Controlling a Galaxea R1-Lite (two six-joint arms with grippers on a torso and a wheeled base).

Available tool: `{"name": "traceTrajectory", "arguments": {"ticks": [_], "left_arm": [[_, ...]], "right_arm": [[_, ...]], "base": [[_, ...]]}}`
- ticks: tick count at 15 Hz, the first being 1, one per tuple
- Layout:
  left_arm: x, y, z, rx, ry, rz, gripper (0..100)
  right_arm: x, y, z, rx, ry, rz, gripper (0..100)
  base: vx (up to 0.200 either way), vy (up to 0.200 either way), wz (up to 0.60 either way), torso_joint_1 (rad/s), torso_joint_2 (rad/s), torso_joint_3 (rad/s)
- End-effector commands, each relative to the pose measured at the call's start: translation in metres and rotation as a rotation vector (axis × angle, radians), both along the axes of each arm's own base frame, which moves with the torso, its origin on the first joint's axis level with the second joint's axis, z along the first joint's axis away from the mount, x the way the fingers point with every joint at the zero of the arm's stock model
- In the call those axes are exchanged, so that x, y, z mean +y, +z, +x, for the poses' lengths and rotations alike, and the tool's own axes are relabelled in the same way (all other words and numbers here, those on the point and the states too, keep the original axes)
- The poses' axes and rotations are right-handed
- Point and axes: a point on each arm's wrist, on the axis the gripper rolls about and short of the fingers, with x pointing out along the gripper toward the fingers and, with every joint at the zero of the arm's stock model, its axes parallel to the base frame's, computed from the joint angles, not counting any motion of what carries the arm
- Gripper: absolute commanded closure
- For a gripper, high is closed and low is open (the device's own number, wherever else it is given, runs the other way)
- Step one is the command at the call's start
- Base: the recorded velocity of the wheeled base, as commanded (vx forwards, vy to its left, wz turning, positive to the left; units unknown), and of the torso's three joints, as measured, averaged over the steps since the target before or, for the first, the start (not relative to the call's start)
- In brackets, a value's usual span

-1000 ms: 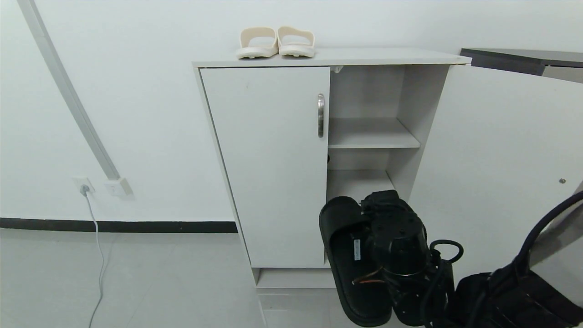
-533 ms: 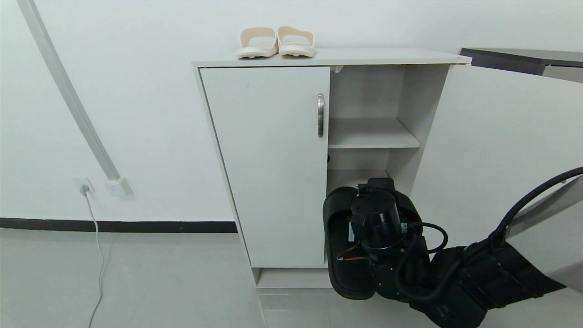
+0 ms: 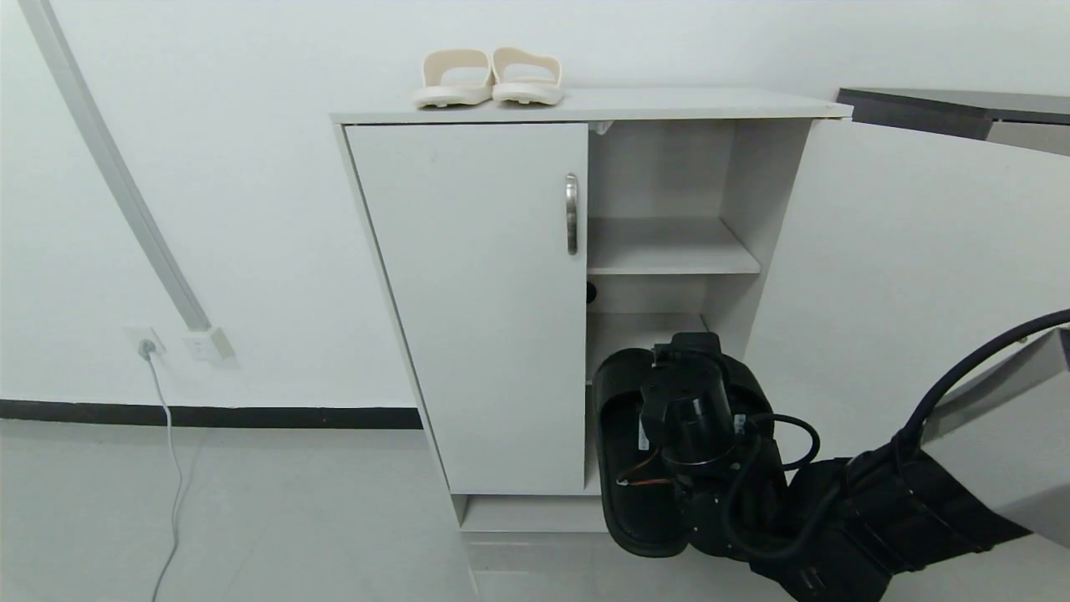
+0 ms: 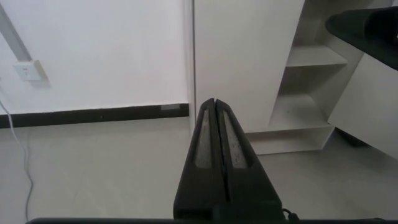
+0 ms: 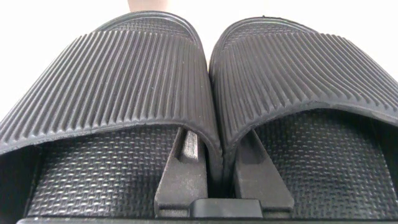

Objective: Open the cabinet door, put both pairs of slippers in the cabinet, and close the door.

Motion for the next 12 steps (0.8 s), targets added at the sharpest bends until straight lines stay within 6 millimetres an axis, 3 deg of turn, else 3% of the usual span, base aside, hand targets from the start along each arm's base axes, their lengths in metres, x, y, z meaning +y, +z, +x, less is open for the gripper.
{"name": "traceTrajectory", "arguments": {"ticks": [1, 2, 12], "left_arm": [[0.000, 0.000, 0.000, 0.002, -0.001, 0.000, 100], [0.000, 0.000, 0.000, 0.002, -0.001, 0.000, 100], [0.000, 0.000, 0.000, 0.002, -0.001, -0.002, 100]], "right_arm": [[-0.001, 0.000, 0.000, 0.001, -0.001, -0.002, 100], [-0.002, -0.002, 0.001, 0.006, -0.004, -0.006, 100], [0.006, -0.038, 0.019, 0.033, 0.037, 0.001, 100]], "base": [[0.000, -0.200, 0.00, 0.007, 0.00, 0.007], [0.000, -0.200, 0.00, 0.002, 0.01, -0.002], [0.000, 0.000, 0.00, 0.000, 0.00, 0.000]]}}
